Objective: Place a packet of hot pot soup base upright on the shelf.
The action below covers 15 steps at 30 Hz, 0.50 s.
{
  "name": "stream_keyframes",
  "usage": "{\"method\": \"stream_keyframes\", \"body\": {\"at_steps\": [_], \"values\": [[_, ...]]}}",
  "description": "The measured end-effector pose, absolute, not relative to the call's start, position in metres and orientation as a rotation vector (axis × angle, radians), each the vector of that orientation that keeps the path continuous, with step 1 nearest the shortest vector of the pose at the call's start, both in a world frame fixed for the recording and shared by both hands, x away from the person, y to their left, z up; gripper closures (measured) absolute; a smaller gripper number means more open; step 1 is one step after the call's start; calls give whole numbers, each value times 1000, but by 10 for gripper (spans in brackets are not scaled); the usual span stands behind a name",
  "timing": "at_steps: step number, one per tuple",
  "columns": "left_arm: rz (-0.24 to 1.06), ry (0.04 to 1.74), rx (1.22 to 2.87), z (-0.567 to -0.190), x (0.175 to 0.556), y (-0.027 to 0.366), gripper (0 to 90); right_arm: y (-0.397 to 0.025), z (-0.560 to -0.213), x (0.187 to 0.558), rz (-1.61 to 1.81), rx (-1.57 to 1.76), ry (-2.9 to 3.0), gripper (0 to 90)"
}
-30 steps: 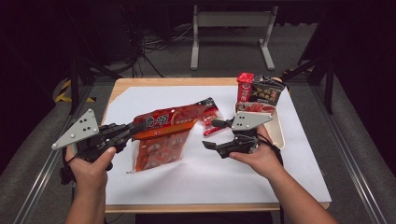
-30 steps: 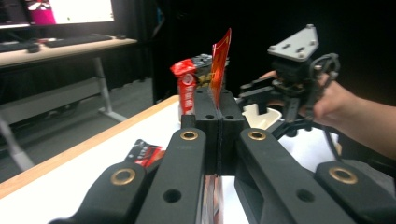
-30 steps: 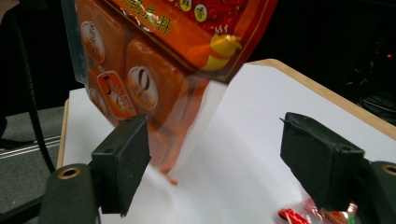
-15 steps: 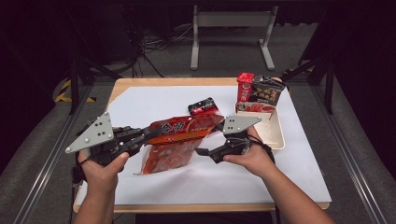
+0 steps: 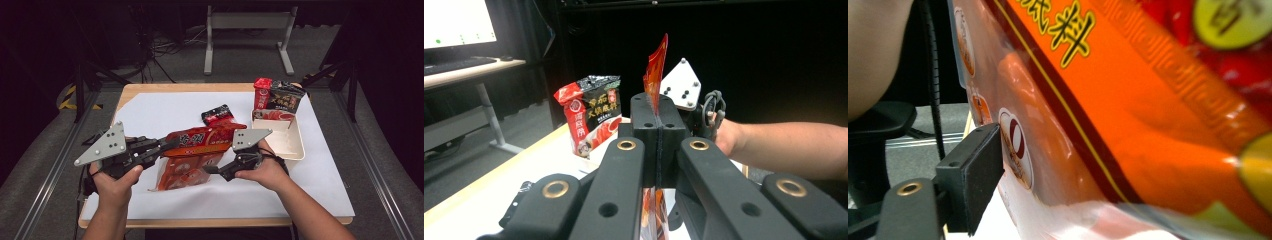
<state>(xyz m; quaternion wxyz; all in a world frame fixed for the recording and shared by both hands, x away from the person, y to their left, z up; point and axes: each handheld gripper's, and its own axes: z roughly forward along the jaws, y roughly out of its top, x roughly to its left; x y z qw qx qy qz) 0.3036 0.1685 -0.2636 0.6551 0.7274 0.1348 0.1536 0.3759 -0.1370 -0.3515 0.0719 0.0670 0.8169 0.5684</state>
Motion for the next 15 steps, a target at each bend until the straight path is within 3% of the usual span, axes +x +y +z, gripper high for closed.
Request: {"method": "stream_keyframes", "body": {"at_steps": [4, 15], "values": [[348, 316, 1638, -265, 305, 171, 900, -136, -352, 377, 1728, 206, 2464, 256], [361, 345, 1600, -267, 309, 180, 900, -135, -349, 372, 1837, 123, 2527, 555]]}}
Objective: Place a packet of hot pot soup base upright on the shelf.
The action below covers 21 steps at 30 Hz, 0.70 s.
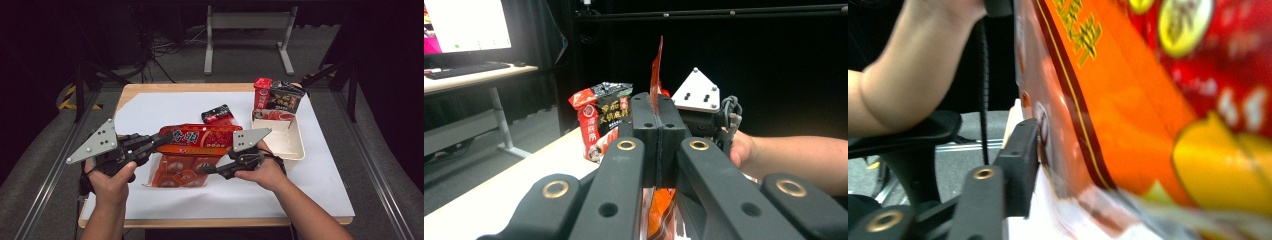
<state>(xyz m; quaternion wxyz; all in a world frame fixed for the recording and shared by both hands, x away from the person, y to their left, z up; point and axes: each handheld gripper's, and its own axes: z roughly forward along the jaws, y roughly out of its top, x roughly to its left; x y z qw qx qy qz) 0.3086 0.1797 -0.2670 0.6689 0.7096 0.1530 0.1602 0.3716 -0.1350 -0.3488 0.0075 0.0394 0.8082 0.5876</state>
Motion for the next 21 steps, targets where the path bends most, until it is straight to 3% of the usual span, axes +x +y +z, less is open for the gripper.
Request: {"method": "stream_keyframes", "body": {"at_steps": [2, 8, 21], "values": [[362, 347, 1606, -268, 309, 179, 900, -135, -347, 371, 1853, 112, 2530, 618], [350, 358, 1601, -270, 312, 180, 900, -136, -343, 368, 1812, 116, 2569, 698], [308, 380, 1586, -274, 319, 181, 869, -144, -327, 362, 1719, 175, 2613, 706]]}}
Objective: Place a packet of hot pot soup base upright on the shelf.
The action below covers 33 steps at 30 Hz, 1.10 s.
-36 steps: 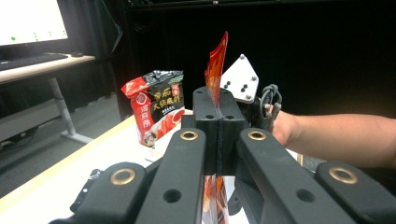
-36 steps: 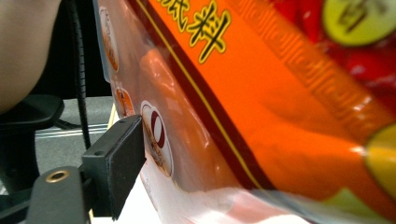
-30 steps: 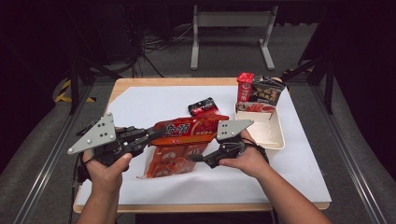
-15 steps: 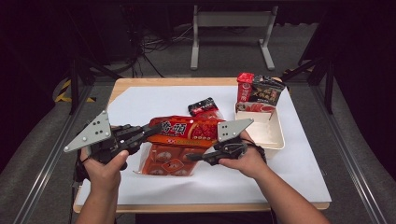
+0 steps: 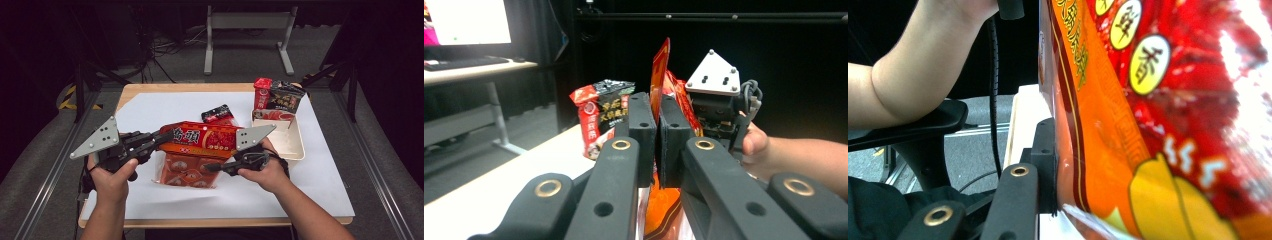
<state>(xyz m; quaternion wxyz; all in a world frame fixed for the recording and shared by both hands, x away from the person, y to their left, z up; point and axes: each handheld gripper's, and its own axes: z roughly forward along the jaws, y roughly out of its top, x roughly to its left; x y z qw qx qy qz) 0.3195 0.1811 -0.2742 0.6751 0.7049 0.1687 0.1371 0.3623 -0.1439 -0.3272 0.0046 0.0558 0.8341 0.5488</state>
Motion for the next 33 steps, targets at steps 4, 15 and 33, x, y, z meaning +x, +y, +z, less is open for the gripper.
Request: {"method": "stream_keyframes", "body": {"at_steps": [4, 15, 33], "values": [[296, 403, 1568, -277, 323, 182, 795, -148, -324, 362, 1685, 194, 2627, 707], [343, 472, 1583, -283, 330, 183, 482, -160, -316, 364, 1585, 247, 2641, 707], [390, 595, 1638, -291, 344, 190, 229, -194, -292, 370, 1509, 382, 2606, 706]]}}
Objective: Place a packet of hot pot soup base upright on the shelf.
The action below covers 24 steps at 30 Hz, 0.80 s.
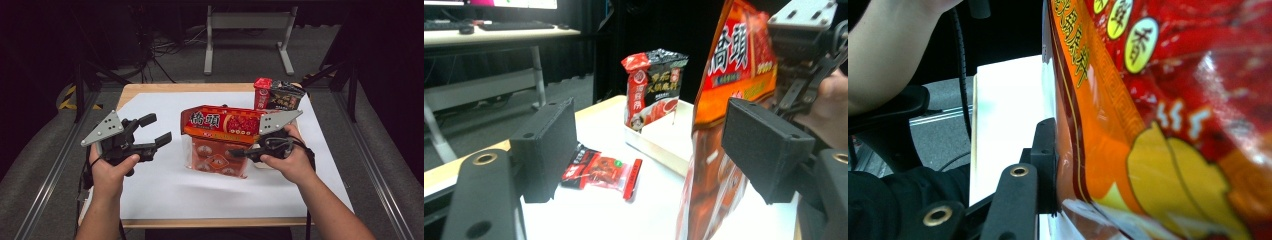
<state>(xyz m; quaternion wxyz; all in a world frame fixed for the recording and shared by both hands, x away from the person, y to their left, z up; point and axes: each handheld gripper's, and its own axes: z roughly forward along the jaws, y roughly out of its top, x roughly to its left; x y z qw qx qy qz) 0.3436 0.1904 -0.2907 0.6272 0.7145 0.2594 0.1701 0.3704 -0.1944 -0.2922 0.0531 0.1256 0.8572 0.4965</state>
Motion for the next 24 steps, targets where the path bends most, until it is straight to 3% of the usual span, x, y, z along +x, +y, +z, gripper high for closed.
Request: {"method": "stream_keyframes", "body": {"at_steps": [24], "values": [[393, 717, 1694, -310, 363, 202, 172, -231, -258, 379, 1469, 491, 2545, 705]]}}
